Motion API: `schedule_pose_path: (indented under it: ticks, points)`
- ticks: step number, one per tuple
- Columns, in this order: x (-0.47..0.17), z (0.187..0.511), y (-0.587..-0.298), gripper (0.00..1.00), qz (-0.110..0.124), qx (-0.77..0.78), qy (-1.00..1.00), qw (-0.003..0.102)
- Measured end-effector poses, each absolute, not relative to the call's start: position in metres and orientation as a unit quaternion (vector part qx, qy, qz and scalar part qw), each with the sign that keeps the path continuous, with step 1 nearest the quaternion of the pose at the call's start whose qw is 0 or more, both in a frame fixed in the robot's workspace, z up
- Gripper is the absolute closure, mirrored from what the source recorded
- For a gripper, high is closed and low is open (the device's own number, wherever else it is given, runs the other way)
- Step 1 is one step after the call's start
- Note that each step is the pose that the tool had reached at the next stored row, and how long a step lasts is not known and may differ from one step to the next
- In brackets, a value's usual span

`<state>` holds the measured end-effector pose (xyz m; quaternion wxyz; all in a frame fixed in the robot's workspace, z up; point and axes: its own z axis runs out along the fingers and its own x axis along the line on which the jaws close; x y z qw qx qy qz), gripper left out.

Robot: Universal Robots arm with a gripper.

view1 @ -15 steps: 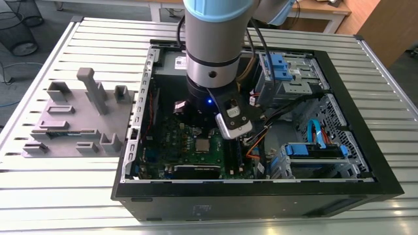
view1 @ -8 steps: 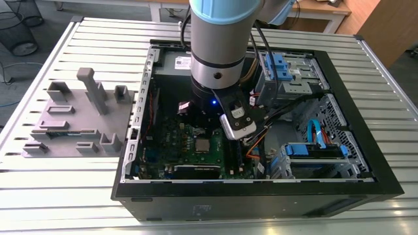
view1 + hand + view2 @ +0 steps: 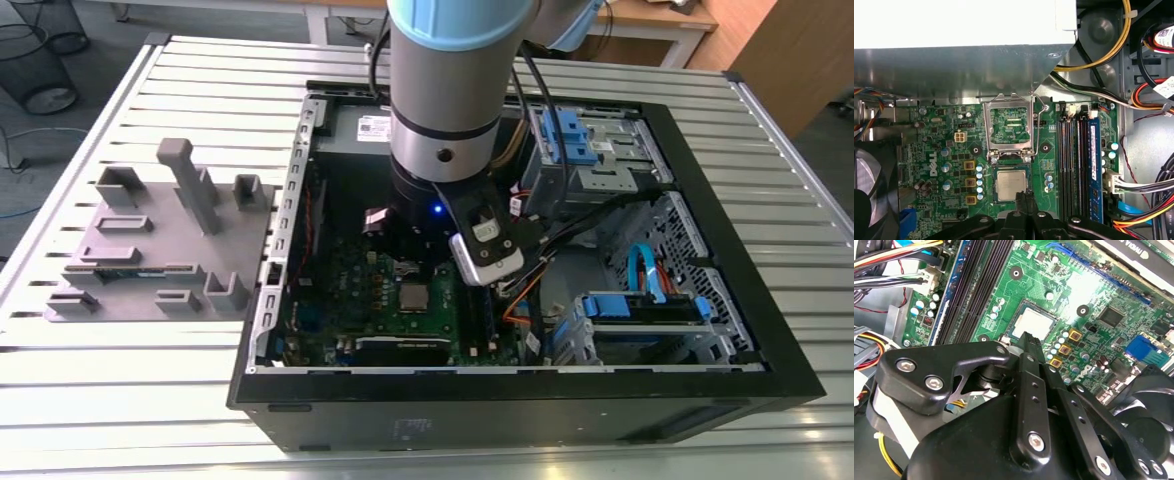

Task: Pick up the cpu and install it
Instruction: 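Close the cpu cover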

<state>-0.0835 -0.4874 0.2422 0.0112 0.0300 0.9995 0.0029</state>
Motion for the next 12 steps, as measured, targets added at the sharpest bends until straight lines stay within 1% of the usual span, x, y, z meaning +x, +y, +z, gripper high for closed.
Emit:
schedule_pose_path:
  ticks: [12]
  points:
    - [-0.0814,0.2382,-0.4857,0.89,0.003,0.030,0.999,0.011]
